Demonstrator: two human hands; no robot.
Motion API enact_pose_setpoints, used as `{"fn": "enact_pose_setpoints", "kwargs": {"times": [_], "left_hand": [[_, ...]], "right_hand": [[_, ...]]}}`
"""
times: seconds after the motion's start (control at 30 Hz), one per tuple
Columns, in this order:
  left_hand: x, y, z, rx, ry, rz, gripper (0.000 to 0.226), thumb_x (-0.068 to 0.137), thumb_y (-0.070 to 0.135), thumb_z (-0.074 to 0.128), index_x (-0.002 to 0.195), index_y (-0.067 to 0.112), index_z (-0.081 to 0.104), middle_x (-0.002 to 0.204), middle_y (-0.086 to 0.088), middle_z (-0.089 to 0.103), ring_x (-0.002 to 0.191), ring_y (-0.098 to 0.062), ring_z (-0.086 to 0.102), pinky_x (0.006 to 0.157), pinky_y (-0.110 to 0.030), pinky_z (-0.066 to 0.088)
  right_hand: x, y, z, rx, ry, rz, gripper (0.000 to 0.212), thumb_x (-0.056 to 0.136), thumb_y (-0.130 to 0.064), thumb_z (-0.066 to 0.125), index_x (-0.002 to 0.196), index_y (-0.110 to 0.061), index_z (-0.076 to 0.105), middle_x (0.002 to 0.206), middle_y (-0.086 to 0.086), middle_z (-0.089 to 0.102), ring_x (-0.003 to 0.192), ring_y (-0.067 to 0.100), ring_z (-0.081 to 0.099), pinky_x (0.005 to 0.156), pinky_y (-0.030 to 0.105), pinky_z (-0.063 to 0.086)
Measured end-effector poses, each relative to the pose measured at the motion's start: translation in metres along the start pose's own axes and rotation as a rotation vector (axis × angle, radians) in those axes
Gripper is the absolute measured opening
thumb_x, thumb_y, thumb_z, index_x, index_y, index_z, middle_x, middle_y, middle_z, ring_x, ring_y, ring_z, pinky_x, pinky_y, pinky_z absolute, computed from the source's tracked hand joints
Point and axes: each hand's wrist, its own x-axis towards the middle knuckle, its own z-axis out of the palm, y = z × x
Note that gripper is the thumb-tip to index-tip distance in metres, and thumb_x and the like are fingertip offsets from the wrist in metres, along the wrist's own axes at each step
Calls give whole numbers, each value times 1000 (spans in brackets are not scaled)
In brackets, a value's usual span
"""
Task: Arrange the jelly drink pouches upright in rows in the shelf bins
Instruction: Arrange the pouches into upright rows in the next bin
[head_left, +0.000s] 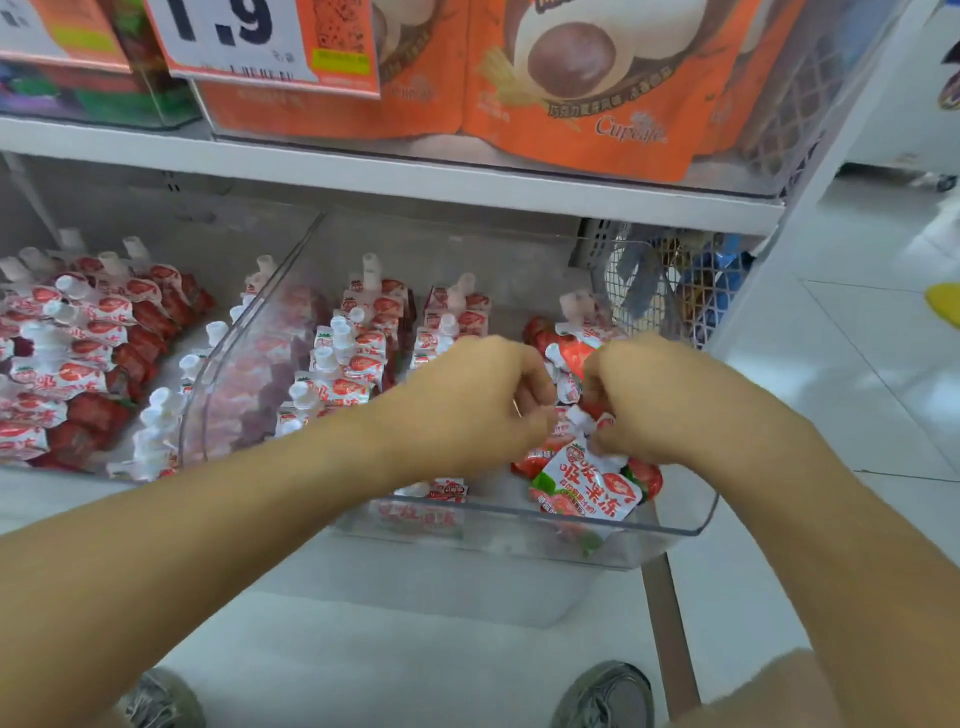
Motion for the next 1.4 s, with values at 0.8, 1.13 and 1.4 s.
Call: {"fn": "enact_pose_setpoints", "kwargs": {"times": [0.8, 1.13, 1.4], "left_hand": [[-22, -34, 11, 75, 224, 223, 29, 74, 46, 76, 80, 25, 55, 68, 19, 52, 63, 4, 50, 56, -9, 35], [-29, -38, 10, 17, 323, 235, 27, 65, 53, 76, 75, 29, 68, 68, 21, 62, 74, -3, 56, 64, -10, 41], [-23, -18, 25, -78, 313, 228, 29, 63, 50, 77, 76, 24, 75, 64, 13, 66, 66, -4, 55, 55, -15, 41]], "right_hand": [[1, -3, 26, -186, -65, -56, 30, 70, -30, 80, 74, -19, 53, 69, -3, 47, 63, 20, 51, 57, 30, 44], [-26, 7, -15, 365, 131, 83, 36, 78, -45, 77, 84, -30, 45, 83, -15, 52, 72, 4, 49, 58, 24, 35], [-26, -3, 10, 569, 306, 139, 36, 68, -28, 90, 77, -29, 55, 84, -12, 62, 79, 10, 58, 64, 28, 47]]}}
